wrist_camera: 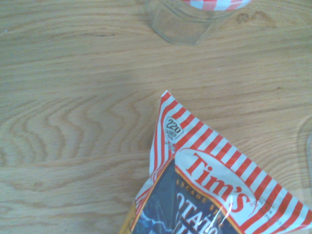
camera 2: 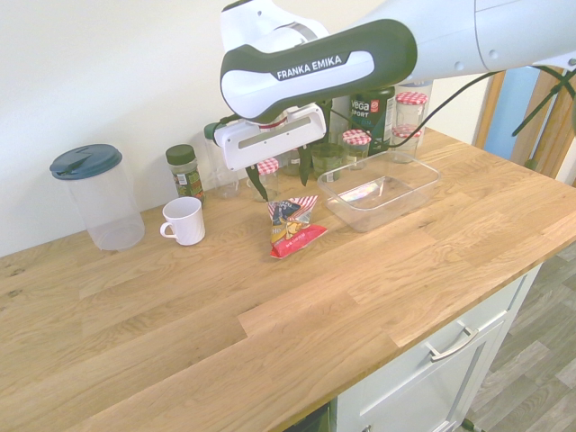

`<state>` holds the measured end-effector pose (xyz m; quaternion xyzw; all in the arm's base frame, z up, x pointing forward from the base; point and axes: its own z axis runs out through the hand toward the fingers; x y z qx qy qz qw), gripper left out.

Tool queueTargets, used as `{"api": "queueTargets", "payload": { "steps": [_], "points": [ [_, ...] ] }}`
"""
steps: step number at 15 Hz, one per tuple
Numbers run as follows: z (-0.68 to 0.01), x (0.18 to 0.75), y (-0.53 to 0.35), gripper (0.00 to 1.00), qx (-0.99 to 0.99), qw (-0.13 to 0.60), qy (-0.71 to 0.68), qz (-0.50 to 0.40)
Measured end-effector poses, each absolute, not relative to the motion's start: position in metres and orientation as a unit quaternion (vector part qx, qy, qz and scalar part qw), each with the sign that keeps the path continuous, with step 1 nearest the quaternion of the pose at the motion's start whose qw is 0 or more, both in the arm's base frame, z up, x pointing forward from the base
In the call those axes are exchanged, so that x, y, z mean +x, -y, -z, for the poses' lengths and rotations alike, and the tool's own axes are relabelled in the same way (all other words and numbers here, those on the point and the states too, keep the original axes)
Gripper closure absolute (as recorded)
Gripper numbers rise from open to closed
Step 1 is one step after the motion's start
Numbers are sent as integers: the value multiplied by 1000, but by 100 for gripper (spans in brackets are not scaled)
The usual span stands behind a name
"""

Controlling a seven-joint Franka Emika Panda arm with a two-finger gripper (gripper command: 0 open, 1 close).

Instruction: Put the chip bag into the container

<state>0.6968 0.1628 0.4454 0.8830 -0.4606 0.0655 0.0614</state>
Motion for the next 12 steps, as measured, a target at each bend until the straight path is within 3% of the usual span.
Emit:
{"api": "queueTargets", "payload": {
  "steps": [8, 9, 12],
  "points": [
    [-397, 719, -145, 0, 880, 85, 465, -45],
    [-393, 720, -144, 100, 881, 86, 464, -42],
    [-388, 721, -141, 100, 882, 85, 461, -37]
  ]
}}
